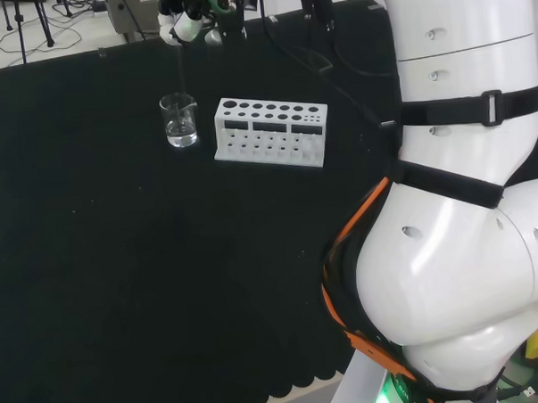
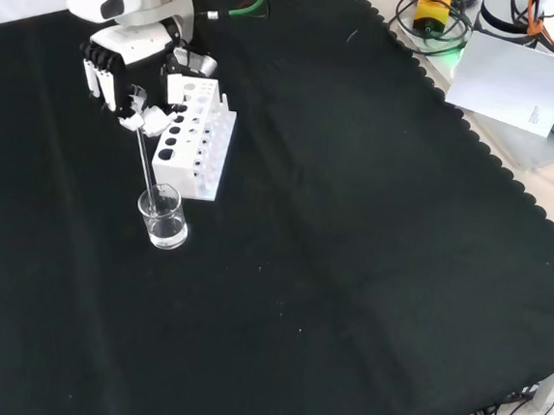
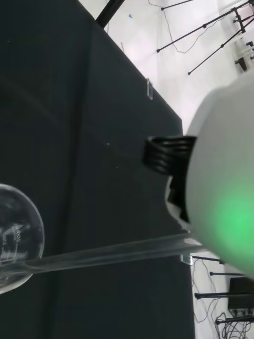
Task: Stir in the beaker to the left of the white test tube rack with the glass rod.
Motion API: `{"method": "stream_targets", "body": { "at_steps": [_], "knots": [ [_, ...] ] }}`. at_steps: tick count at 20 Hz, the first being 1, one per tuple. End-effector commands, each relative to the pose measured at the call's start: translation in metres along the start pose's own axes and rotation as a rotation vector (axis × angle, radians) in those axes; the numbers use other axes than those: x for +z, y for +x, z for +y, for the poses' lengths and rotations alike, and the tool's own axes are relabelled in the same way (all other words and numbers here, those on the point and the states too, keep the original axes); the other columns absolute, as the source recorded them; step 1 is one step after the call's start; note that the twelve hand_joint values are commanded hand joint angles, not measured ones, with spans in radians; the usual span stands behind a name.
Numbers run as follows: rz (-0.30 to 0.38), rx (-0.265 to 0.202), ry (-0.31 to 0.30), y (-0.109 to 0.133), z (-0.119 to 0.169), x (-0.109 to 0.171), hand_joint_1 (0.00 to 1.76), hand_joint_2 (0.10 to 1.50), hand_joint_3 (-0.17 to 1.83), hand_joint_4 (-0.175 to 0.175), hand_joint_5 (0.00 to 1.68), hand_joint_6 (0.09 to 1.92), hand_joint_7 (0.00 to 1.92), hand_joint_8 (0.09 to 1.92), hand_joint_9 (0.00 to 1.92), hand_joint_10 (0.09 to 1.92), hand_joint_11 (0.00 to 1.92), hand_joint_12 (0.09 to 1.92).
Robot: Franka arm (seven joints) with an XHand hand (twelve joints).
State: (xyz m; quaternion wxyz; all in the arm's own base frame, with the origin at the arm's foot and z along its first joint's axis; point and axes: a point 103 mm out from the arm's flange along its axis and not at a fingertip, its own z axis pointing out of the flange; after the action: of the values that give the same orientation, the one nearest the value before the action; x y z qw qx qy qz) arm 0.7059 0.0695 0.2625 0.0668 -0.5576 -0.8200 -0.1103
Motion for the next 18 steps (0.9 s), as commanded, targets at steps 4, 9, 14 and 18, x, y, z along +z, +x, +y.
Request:
{"method": "stream_targets", "body": {
  "at_steps": [4,9,14,18],
  "knots": [
    [0.001,0.037,0.009,-0.004,-0.020,-0.008,1.23,0.39,1.05,-0.175,1.41,0.63,1.65,0.80,1.88,0.71,1.49,1.09],
    [-0.011,0.023,0.013,0.017,-0.023,-0.006,1.23,0.40,1.05,-0.175,1.41,0.63,1.65,0.80,1.88,0.71,1.49,1.09],
    [0.008,-0.016,0.031,0.054,-0.011,0.006,1.23,0.40,1.05,-0.175,1.41,0.63,1.65,0.80,1.88,0.71,1.50,1.09],
    [0.017,-0.032,0.034,0.063,0.004,0.014,1.23,0.40,1.05,-0.175,1.41,0.63,1.65,0.80,1.88,0.71,1.50,1.09]
  ]
}}
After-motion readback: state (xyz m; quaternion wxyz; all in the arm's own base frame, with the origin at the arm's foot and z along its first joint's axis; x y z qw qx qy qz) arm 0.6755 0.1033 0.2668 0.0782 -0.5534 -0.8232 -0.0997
